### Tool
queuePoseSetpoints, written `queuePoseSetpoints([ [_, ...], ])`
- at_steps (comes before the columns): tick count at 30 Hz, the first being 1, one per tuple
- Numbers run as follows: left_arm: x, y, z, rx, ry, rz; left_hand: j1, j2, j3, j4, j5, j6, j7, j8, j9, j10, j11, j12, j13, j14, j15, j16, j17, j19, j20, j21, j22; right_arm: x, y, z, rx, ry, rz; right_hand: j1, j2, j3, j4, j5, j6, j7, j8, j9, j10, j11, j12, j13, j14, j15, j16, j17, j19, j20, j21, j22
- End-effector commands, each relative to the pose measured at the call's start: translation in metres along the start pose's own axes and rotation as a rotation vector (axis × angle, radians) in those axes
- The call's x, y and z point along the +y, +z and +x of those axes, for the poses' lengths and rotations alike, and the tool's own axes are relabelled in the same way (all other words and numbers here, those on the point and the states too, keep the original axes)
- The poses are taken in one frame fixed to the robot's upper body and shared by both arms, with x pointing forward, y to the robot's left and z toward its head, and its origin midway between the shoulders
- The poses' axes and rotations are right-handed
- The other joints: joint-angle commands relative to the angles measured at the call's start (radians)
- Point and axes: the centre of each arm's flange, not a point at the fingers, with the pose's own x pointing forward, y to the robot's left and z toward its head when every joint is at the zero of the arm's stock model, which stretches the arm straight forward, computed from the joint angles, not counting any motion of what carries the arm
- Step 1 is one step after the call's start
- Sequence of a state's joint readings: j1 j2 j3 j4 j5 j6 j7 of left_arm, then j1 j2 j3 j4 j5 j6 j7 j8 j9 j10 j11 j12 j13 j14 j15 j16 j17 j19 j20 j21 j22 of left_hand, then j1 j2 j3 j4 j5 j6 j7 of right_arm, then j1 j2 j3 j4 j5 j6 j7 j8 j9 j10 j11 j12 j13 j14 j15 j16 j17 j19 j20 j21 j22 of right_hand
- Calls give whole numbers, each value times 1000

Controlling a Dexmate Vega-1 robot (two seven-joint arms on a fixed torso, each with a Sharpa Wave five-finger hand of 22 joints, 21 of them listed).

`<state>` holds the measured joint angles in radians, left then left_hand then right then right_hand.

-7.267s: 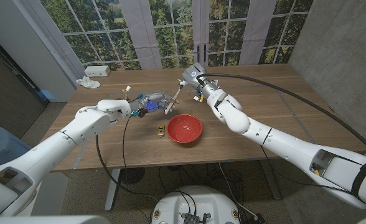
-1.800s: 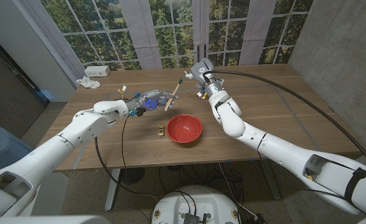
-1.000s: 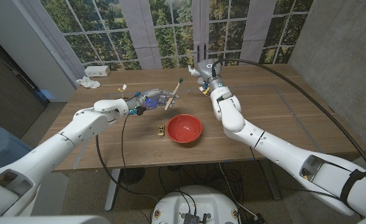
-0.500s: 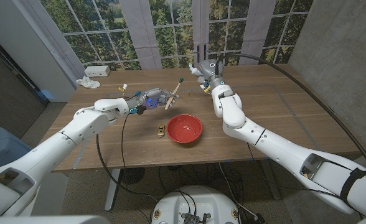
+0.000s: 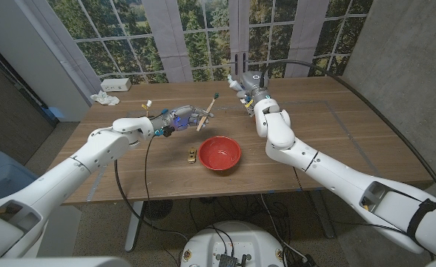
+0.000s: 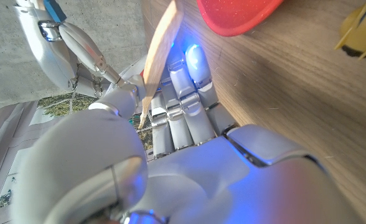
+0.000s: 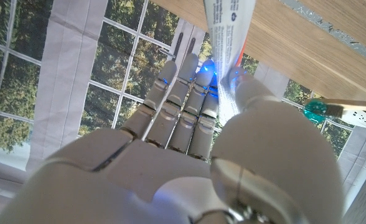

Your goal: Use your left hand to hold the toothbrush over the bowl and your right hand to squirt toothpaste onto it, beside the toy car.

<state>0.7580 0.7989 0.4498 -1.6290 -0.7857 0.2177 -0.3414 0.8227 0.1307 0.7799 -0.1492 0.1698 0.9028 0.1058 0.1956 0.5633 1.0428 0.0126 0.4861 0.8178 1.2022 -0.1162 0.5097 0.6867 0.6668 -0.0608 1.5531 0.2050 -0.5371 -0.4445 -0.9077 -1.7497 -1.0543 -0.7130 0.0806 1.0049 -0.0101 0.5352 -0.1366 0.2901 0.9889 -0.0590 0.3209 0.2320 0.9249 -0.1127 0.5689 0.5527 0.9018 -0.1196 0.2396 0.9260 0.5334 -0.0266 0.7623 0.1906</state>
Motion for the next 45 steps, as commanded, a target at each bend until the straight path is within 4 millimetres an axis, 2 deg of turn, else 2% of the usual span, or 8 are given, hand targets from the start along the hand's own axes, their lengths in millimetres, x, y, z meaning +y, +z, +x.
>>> queuePoseSetpoints([
  [1, 0, 0, -1, -1, 15, -6, 54, 58, 8, 3, 7, 29, -17, 7, 3, 225, -212, -10, -8, 99, -109, 5, 4, 4, -151, 3, 0, -2, -9, 0, 28, 52, 85, -10, 4, -7, -2, -9, -2, 3, 1, 2, 6, 5, -12, -5, -1, -77, -4, -4, -7, -4, 6, 2],
  [27, 6, 1, -10, 12, 90, -12, 53, 58, 11, 4, 7, 28, -17, 8, 2, 218, -210, -44, -53, 95, -110, -9, -15, 0, -150, 2, -1, 1, -35, -9, 92, 124, 146, -18, 17, -24, -11, -30, 3, 10, 3, -3, 22, 11, -41, -25, -1, -78, 5, -23, -12, 4, 15, 0],
  [45, -1, 1, -9, -6, 50, 38, 46, 56, 15, 8, 8, 22, -25, 9, -2, 209, -206, -74, -87, 83, -109, -15, -15, -12, -149, -1, -2, 10, -52, -24, 163, 215, 120, -18, 26, -29, -17, -39, 14, 14, 8, -6, 38, 14, -46, -16, -1, -77, 13, -31, -14, 6, 22, -1],
])
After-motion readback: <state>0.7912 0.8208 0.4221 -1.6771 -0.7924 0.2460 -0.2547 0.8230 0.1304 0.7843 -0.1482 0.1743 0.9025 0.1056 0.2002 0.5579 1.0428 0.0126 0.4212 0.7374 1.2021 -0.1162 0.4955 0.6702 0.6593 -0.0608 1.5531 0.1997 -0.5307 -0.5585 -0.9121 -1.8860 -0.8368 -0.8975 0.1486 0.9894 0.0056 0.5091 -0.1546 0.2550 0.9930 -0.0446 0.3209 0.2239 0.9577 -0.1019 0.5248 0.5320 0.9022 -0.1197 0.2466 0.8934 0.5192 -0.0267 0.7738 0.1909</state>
